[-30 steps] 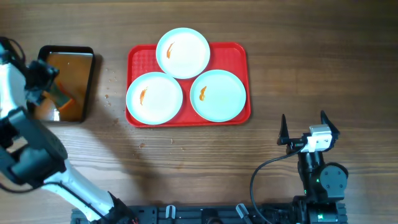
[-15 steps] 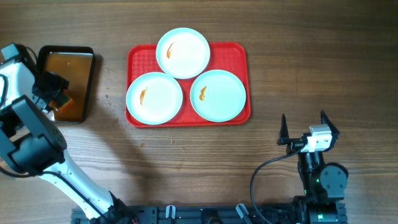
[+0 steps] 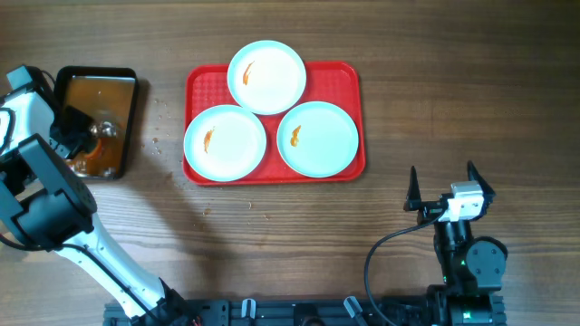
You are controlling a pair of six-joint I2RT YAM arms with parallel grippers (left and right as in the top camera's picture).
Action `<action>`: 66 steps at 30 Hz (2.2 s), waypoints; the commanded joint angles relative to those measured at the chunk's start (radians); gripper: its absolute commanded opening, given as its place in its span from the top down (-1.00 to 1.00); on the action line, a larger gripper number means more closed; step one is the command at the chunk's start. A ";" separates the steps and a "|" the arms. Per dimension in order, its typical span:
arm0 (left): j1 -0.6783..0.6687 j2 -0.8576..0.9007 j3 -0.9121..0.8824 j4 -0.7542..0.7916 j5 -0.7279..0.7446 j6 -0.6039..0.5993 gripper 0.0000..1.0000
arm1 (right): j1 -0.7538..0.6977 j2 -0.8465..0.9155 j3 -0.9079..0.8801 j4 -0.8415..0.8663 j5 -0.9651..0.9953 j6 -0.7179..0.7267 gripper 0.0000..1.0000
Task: Clean dirty plates on tray and stack at the side
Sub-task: 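Move the left gripper over the black tray toward the sponge, then grasp the green-and-orange sponge in the water with the left gripper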
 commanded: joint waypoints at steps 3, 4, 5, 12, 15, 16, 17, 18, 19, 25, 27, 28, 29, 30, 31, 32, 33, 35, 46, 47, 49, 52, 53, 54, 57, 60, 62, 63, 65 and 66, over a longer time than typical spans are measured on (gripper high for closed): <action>0.001 0.022 0.010 0.021 -0.005 0.000 -1.00 | -0.005 -0.002 -0.002 0.003 0.010 -0.013 -0.99; 0.001 0.022 0.010 0.017 -0.001 0.001 -1.00 | -0.005 -0.002 -0.002 0.003 0.010 -0.013 -0.99; 0.001 0.022 0.010 0.005 0.018 0.000 -1.00 | -0.005 -0.002 -0.002 0.003 0.010 -0.013 -1.00; 0.001 0.022 0.010 -0.074 0.099 0.000 -0.72 | -0.005 -0.002 -0.002 0.003 0.010 -0.013 -1.00; 0.001 0.022 0.010 -0.081 0.099 0.000 0.15 | -0.005 -0.002 -0.002 0.003 0.010 -0.013 -0.99; 0.001 0.022 0.010 -0.081 0.099 0.000 0.39 | -0.005 -0.002 -0.002 0.003 0.010 -0.012 -0.99; 0.001 0.022 0.010 -0.081 0.099 0.000 0.65 | -0.005 -0.002 -0.002 0.003 0.010 -0.013 -0.99; 0.001 0.022 0.010 -0.079 0.099 0.000 0.78 | -0.005 -0.002 -0.002 0.003 0.010 -0.013 -0.99; 0.001 0.022 0.010 -0.076 0.099 0.000 0.92 | -0.005 -0.002 -0.002 0.003 0.010 -0.013 -0.99; 0.001 0.022 0.010 -0.055 0.098 0.001 -0.16 | -0.005 -0.002 -0.002 0.003 0.010 -0.012 -0.99; 0.001 0.022 0.010 -0.032 0.088 0.001 -0.87 | -0.005 -0.002 -0.002 0.003 0.010 -0.013 -0.99; 0.001 0.022 0.010 -0.010 0.074 0.001 -0.93 | -0.005 -0.002 -0.002 0.003 0.010 -0.013 -0.99; 0.001 0.022 0.010 0.008 0.053 0.001 -0.99 | -0.005 -0.002 -0.002 0.003 0.010 -0.013 -1.00; 0.001 0.022 0.010 0.029 0.012 0.001 -0.99 | -0.005 -0.002 -0.002 0.003 0.010 -0.013 -0.99; 0.001 0.022 0.010 0.045 -0.019 0.001 -0.98 | -0.005 -0.002 -0.002 0.003 0.010 -0.013 -0.99; 0.001 0.022 0.010 0.061 -0.040 0.001 -0.99 | -0.005 -0.002 -0.002 0.003 0.010 -0.013 -1.00; 0.001 0.022 0.010 0.080 -0.055 0.002 -1.00 | -0.005 -0.002 -0.002 0.003 0.010 -0.013 -0.99; 0.001 0.024 0.010 0.114 -0.063 0.028 -0.99 | -0.005 -0.002 -0.002 0.003 0.010 -0.013 -0.99; 0.005 0.024 0.010 0.153 -0.063 0.053 0.46 | -0.005 -0.002 -0.002 0.003 0.010 -0.013 -0.99; 0.005 0.026 0.010 0.154 -0.062 0.053 0.58 | -0.005 -0.002 -0.002 0.003 0.010 -0.013 -0.99; 0.005 0.030 0.010 0.153 -0.062 0.053 0.92 | -0.005 -0.002 -0.002 0.003 0.010 -0.013 -0.99; 0.005 0.045 0.010 0.148 -0.062 0.053 0.92 | -0.005 -0.002 -0.002 0.003 0.010 -0.013 -1.00; 0.005 0.050 0.010 0.148 -0.062 0.053 0.92 | -0.005 -0.002 -0.002 0.003 0.010 -0.013 -1.00; 0.005 0.050 0.010 0.148 -0.062 0.053 0.92 | -0.005 -0.002 -0.002 0.003 0.010 -0.013 -0.99; 0.005 0.050 0.010 0.150 -0.063 0.054 -1.00 | -0.005 -0.002 -0.002 0.003 0.010 -0.013 -0.99; 0.005 0.050 0.010 0.150 -0.063 0.054 -1.00 | -0.005 -0.002 -0.002 0.003 0.010 -0.013 -0.99; 0.005 0.056 0.010 0.150 -0.063 0.054 -1.00 | -0.005 -0.002 -0.002 0.003 0.010 -0.013 -0.99; 0.005 0.061 0.010 0.151 -0.063 0.054 -1.00 | -0.005 -0.002 -0.002 0.003 0.010 -0.013 -0.99; 0.005 0.084 0.010 0.154 -0.063 0.054 -0.94 | -0.005 -0.002 -0.002 0.003 0.010 -0.013 -0.99; 0.005 0.090 0.010 0.154 -0.062 0.053 -0.84 | -0.005 -0.002 -0.002 0.003 0.010 -0.013 -0.99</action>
